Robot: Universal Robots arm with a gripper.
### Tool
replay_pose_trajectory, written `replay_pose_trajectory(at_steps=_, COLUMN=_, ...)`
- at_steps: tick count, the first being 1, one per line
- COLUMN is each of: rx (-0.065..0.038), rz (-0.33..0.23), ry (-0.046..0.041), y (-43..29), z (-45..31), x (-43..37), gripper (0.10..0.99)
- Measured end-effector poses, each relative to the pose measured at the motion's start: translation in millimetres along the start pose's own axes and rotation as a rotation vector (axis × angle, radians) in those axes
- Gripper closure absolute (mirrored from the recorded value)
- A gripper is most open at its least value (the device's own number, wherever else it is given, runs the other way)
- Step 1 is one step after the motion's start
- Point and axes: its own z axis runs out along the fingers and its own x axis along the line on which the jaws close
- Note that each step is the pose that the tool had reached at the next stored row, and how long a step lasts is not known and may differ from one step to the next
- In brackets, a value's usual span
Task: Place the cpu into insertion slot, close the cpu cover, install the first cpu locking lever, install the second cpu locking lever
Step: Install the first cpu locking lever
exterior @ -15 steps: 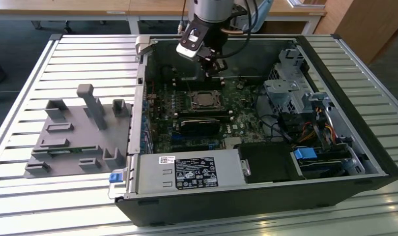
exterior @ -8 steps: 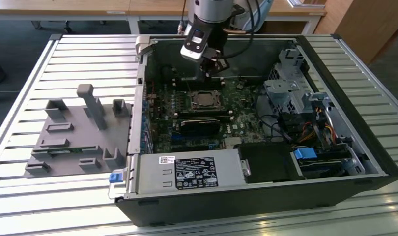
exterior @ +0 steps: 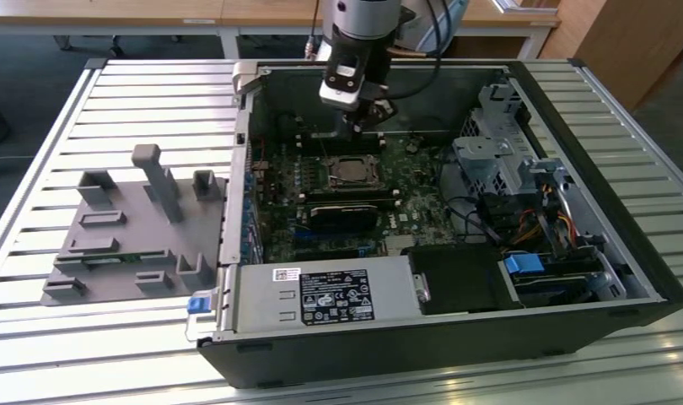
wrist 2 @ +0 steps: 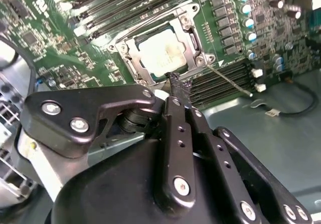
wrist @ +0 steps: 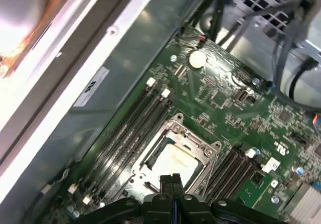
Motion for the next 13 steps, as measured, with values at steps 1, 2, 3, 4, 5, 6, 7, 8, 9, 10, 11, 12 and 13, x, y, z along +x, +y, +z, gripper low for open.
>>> replay_pose_trajectory(at_steps=1, rx=0.0, rz=-0.012, ry=0.0004, y=0.0, z=0.0, x=0.0, gripper=0.98)
replay_pose_trajectory(at_steps=2, rx=0.0, rz=-0.024, ry=0.0008, y=0.0, z=0.0, x=0.0, gripper=0.98)
replay_pose_trajectory(at_steps=3, rx=0.001, rz=-0.036, ry=0.0011, y=0.0, z=0.0, x=0.0, gripper=0.98)
replay_pose_trajectory(at_steps=4, rx=0.001, rz=-0.048, ry=0.0015, y=0.0, z=0.0, x=0.0, gripper=0.98)
replay_pose_trajectory(at_steps=5, rx=0.001, rz=-0.061, ry=0.0019, y=0.0, z=0.0, x=0.0, gripper=0.98)
replay_pose_trajectory(at_steps=6, rx=0.001, rz=-0.074, ry=0.0023, y=0.0, z=0.0, x=0.0, gripper=0.98)
replay_pose_trajectory(at_steps=7, rx=0.002, rz=-0.086, ry=0.0026, y=0.0, z=0.0, x=0.0, gripper=0.98)
replay_pose_trajectory(at_steps=8, rx=0.002, rz=-0.099, ry=0.003, y=0.0, z=0.0, x=0.0, gripper=0.98)
replay_pose_trajectory(at_steps=9, rx=0.002, rz=-0.113, ry=0.0035, y=0.0, z=0.0, x=0.0, gripper=0.98)
replay_pose_trajectory(at_steps=10, rx=0.002, rz=-0.127, ry=0.0039, y=0.0, z=0.0, x=0.0, gripper=0.98)
replay_pose_trajectory(at_steps=11, rx=0.003, rz=-0.141, ry=0.0043, y=0.0, z=0.0, x=0.0, gripper=0.98)
replay_pose_trajectory(at_steps=12, rx=0.003, rz=-0.155, ry=0.0047, y=0.0, z=0.0, x=0.0, gripper=0.98)
replay_pose_trajectory(at_steps=13, rx=0.003, rz=-0.171, ry=0.0052, y=0.0, z=0.0, x=0.0, gripper=0.98)
